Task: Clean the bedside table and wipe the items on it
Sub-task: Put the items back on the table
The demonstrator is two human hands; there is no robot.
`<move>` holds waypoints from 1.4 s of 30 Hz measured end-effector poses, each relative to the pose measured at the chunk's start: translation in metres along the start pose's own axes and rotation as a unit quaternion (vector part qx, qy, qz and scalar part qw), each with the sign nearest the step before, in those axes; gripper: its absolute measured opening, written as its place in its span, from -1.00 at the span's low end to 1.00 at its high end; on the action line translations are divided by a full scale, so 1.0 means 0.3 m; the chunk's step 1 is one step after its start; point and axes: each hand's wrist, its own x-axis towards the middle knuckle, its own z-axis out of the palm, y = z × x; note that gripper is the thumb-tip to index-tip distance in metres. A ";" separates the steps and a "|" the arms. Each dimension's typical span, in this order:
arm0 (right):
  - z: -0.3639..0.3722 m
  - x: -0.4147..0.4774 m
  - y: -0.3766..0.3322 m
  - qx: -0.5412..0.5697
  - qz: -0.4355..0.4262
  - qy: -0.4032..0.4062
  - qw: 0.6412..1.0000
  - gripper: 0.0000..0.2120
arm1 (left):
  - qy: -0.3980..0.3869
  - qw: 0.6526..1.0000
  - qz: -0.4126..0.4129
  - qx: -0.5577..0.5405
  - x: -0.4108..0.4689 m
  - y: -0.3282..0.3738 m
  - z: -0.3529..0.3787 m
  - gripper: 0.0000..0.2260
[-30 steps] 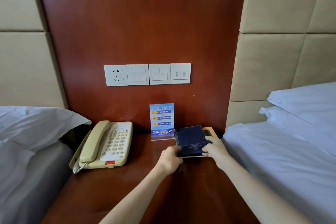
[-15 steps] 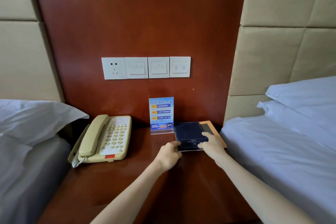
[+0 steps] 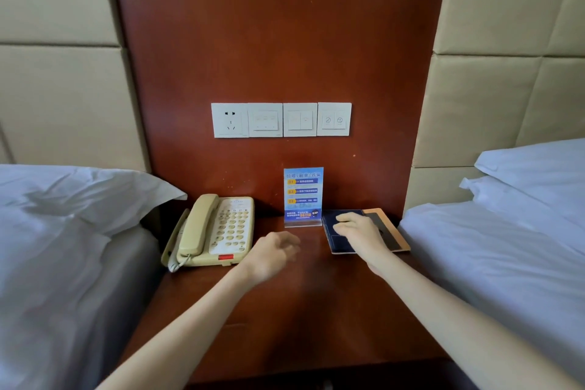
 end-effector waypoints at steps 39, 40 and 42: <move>0.911 -0.738 -0.598 0.127 -0.121 -0.440 0.881 -0.94 | 0.167 0.885 -0.280 0.331 -1.101 -0.301 -0.948 -0.75; 0.941 -0.765 -0.600 0.114 -0.132 -0.445 0.878 -0.93 | 0.156 0.880 -0.301 0.333 -1.132 -0.322 -0.954 -0.73; 0.998 -0.811 -0.602 0.073 -0.169 -0.449 0.874 -0.85 | 0.137 0.872 -0.332 0.333 -1.185 -0.362 -0.965 -0.71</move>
